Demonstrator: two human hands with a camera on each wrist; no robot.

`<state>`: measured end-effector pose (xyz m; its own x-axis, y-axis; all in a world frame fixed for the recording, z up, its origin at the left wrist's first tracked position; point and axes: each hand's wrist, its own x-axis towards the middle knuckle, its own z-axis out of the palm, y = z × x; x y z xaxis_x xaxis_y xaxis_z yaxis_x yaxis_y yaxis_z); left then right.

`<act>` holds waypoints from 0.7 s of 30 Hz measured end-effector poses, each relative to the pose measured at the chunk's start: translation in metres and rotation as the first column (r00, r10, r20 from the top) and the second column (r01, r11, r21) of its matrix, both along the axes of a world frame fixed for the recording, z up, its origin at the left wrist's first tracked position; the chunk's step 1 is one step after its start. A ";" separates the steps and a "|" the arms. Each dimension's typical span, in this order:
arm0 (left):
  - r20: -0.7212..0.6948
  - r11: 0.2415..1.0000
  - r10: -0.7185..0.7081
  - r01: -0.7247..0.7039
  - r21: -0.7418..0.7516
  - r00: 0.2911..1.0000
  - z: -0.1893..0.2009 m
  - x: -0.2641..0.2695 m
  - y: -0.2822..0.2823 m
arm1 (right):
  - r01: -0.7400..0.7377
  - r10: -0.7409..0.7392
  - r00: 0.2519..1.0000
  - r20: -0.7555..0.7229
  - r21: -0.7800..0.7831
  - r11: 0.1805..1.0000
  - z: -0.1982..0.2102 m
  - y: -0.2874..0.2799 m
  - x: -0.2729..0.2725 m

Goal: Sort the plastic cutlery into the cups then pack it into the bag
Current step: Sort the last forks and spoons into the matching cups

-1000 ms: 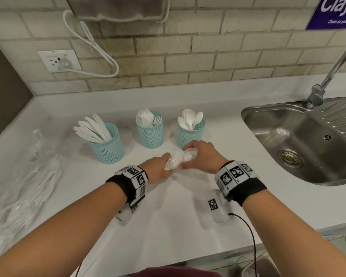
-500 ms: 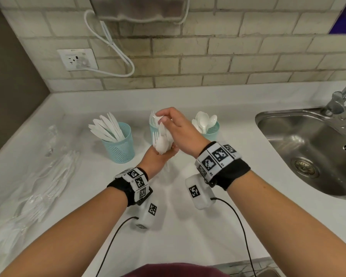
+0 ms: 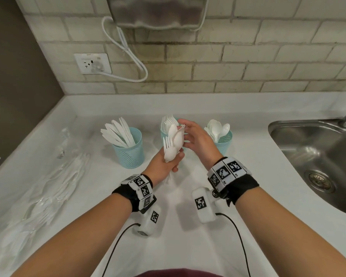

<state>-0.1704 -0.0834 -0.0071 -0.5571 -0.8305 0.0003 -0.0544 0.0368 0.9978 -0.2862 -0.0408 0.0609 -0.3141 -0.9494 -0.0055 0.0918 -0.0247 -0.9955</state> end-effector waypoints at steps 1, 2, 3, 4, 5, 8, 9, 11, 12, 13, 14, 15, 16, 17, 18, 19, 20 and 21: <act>-0.013 1.000 0.013 -0.013 0.006 1.000 0.001 0.001 0.000 | 0.011 -0.011 1.000 0.010 -0.013 1.000 0.001 0.000 0.001; -0.025 1.000 0.020 -0.020 0.013 0.999 0.002 0.001 0.000 | 0.023 -0.023 1.000 0.009 -0.025 0.999 0.001 0.000 0.002; -0.031 1.000 0.023 -0.022 0.018 0.999 0.002 0.002 0.001 | 0.034 -0.035 0.999 -0.005 -0.037 0.999 0.001 -0.001 0.003; -0.033 0.999 0.024 -0.023 0.026 0.999 0.001 0.004 0.001 | 0.043 -0.044 0.999 -0.029 -0.045 0.998 0.001 -0.002 0.003; -0.040 0.999 0.028 -0.027 0.037 0.999 0.001 0.005 0.001 | 0.050 -0.052 0.997 -0.052 -0.051 0.997 0.000 -0.004 0.004; -0.098 0.995 0.050 -0.040 0.095 0.994 0.004 0.010 0.002 | 0.084 -0.088 0.992 -0.086 -0.045 0.995 -0.002 -0.009 0.005; -0.121 0.993 0.062 -0.049 0.107 0.991 0.007 0.012 0.003 | 0.092 -0.096 0.992 -0.083 -0.050 0.994 -0.003 -0.010 0.005; -0.152 0.991 0.083 -0.066 0.116 0.985 0.012 0.016 0.002 | 0.107 -0.112 0.992 -0.061 -0.078 0.991 -0.003 -0.012 0.006; -0.165 0.991 0.086 -0.067 0.117 0.982 0.015 0.018 0.001 | 0.117 -0.122 0.990 -0.067 -0.083 0.990 -0.004 -0.013 0.007; -0.177 0.991 0.085 -0.065 0.115 0.981 0.018 0.021 0.001 | 0.118 -0.124 0.989 -0.081 -0.080 0.990 -0.005 -0.013 0.009; -0.187 0.991 0.084 -0.064 0.114 0.979 0.020 0.024 -0.001 | 0.104 -0.110 0.989 -0.102 -0.066 0.992 -0.007 -0.014 0.012; -0.190 0.992 0.088 -0.068 0.110 0.978 0.022 0.027 -0.003 | 0.074 -0.079 0.988 -0.132 -0.044 0.996 -0.009 -0.014 0.016; -0.182 0.991 0.097 -0.078 0.105 0.979 0.024 0.030 -0.005 | 0.037 -0.041 0.984 -0.176 -0.024 0.999 -0.012 -0.015 0.020; -0.162 0.991 0.110 -0.095 0.097 0.981 0.026 0.034 -0.007 | 0.005 -0.007 0.976 -0.217 -0.010 1.000 -0.013 -0.017 0.025; -0.140 0.989 0.123 -0.110 0.093 0.982 0.029 0.038 -0.009 | -0.008 0.007 0.968 -0.249 -0.005 1.000 -0.013 -0.019 0.029; -0.119 0.987 0.138 -0.127 0.098 0.983 0.032 0.042 -0.011 | -0.008 0.005 0.964 -0.267 -0.013 1.000 -0.011 -0.022 0.033; -0.111 0.983 0.159 -0.147 0.110 0.981 0.035 0.047 -0.013 | 0.007 -0.016 0.963 -0.269 -0.033 0.999 -0.006 -0.027 0.035; -0.114 0.978 0.187 -0.174 0.113 0.976 0.037 0.053 -0.015 | 0.035 -0.050 0.967 -0.249 -0.066 0.997 0.001 -0.032 0.036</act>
